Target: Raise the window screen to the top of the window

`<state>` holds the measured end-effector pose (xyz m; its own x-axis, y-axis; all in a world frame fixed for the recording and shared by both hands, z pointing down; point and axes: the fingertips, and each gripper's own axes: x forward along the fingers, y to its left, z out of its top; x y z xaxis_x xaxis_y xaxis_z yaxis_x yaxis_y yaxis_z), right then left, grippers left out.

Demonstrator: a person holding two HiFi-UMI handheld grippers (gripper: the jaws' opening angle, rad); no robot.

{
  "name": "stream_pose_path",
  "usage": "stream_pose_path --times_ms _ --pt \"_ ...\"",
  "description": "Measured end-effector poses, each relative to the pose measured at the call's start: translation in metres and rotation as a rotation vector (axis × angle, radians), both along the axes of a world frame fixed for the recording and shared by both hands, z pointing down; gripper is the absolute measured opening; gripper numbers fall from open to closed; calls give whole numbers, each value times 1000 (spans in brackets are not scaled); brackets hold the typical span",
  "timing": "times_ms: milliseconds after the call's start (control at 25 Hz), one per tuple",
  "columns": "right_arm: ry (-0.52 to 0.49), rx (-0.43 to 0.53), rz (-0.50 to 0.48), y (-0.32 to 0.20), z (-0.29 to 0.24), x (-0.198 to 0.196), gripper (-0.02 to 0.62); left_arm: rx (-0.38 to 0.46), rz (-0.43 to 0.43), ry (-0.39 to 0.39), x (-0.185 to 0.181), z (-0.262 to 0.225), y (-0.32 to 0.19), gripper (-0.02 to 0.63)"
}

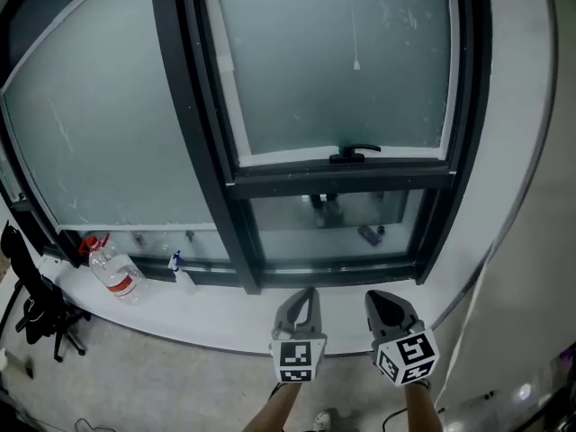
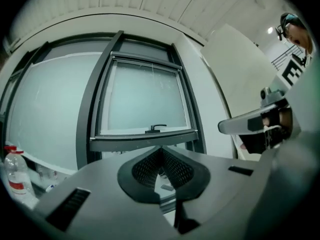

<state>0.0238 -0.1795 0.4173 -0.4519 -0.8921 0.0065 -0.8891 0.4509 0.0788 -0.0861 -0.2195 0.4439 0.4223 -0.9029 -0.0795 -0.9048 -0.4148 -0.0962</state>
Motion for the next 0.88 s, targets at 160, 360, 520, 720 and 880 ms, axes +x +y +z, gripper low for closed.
stream_pose_path --times_ms 160,360,520,720,880 --pt "-5 13 7 44 0 13 5 26 -13 10 12 -6 44 6" --pt "-59 -7 31 117 13 31 5 22 -33 -1 23 -2 123 6" --pt "-83 -19 11 181 16 31 5 -2 -48 -17 29 1 187 6" --pt "-83 -28 -4 239 13 33 5 -16 -37 -37 35 -4 244 6" --pt "-111 -4 9 262 3 34 5 0 -33 -44 31 -13 267 6"
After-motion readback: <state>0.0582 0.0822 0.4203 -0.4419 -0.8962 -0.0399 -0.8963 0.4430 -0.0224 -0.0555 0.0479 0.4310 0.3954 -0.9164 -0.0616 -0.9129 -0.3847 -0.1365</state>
